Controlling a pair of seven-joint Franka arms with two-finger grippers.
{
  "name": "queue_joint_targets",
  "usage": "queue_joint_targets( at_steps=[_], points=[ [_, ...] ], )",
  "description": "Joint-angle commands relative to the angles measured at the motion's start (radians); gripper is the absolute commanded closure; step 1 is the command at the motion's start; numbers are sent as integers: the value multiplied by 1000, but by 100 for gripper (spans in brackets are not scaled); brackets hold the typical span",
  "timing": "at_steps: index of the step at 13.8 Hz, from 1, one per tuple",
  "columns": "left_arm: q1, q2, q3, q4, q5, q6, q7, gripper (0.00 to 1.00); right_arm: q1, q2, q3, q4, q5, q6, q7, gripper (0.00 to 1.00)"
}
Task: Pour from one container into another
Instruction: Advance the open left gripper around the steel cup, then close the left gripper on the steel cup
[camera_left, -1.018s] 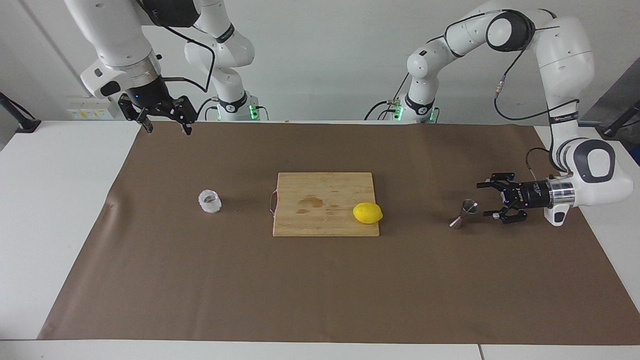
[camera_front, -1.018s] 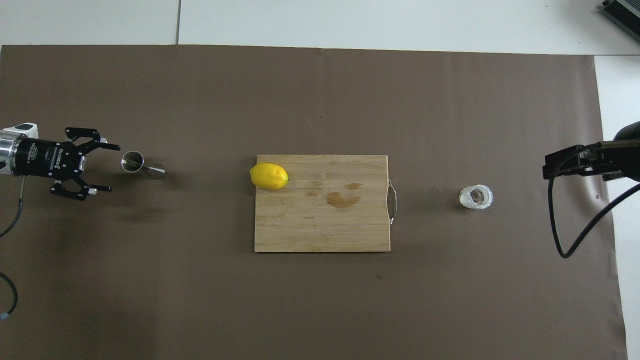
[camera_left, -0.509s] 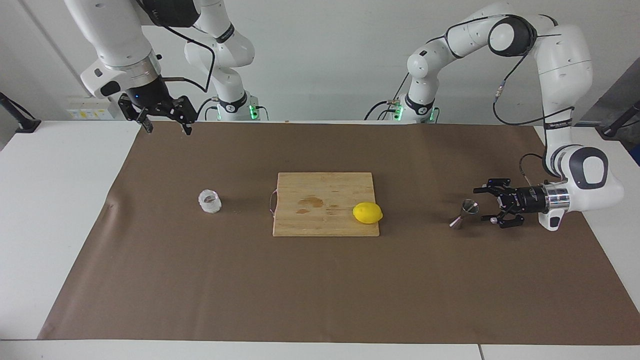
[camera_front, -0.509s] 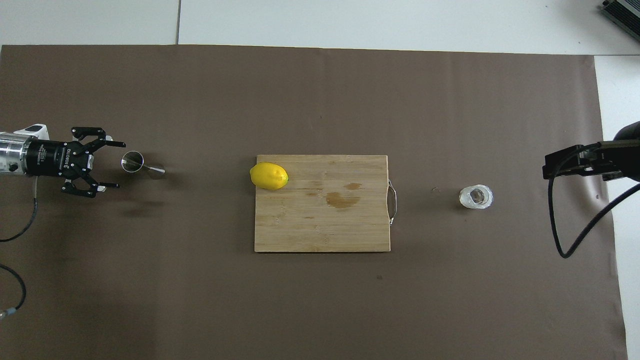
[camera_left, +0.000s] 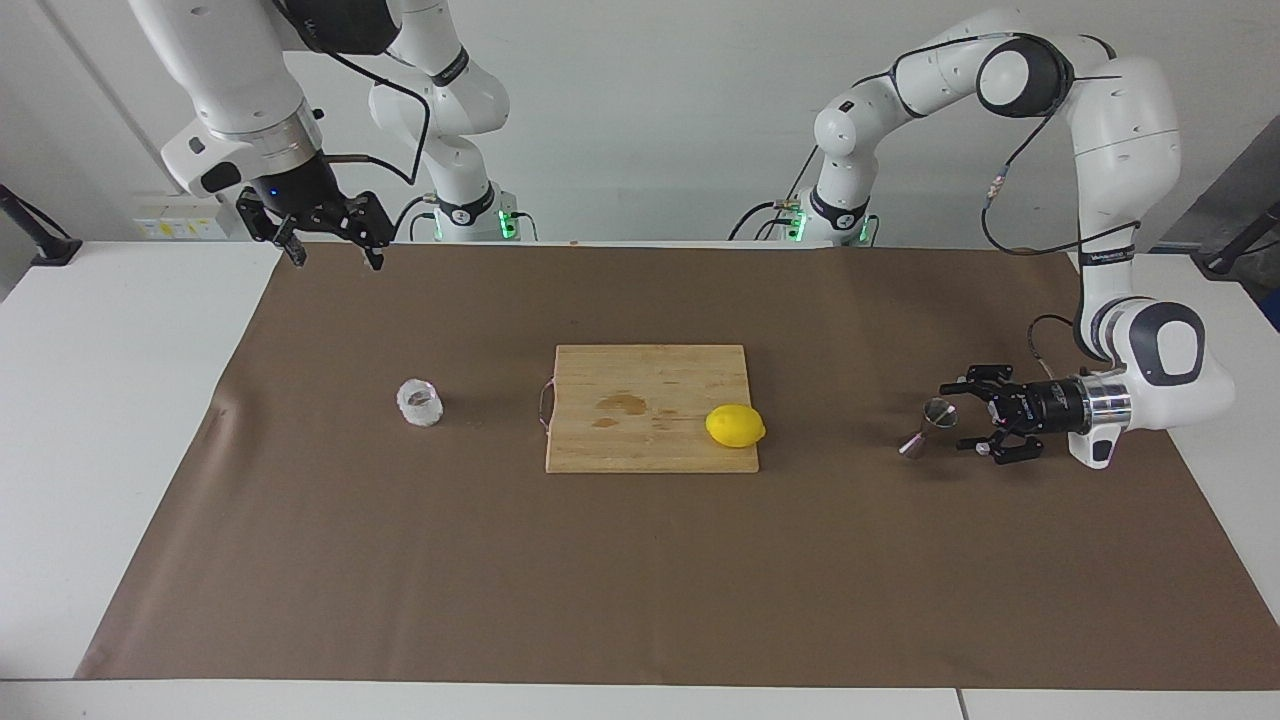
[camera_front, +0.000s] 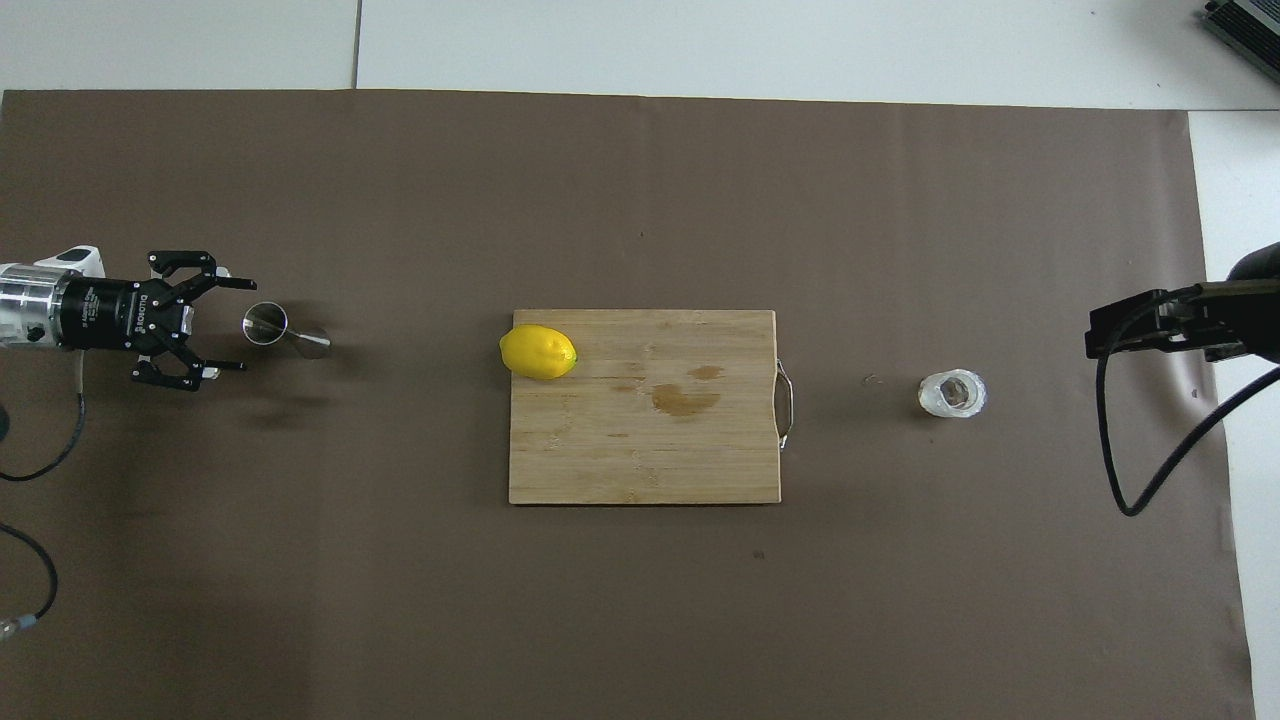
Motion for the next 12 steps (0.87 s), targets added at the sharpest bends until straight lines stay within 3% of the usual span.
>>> queue_joint_targets(
  at_steps=[1, 4, 5, 12],
  points=[
    [16, 2, -14, -24, -19, 26, 38, 0, -10, -20, 2, -23, 23, 1, -19, 0],
    [17, 2, -16, -29, -30, 28, 41, 1, -9, -20, 0, -23, 23, 1, -17, 0],
    [17, 2, -17, -29, -31, 26, 41, 10, -10, -20, 2, -23, 25, 1, -17, 0],
    [19, 2, -23, -40, -51, 44, 78, 19, -10, -20, 2, -23, 23, 1, -17, 0]
  ],
)
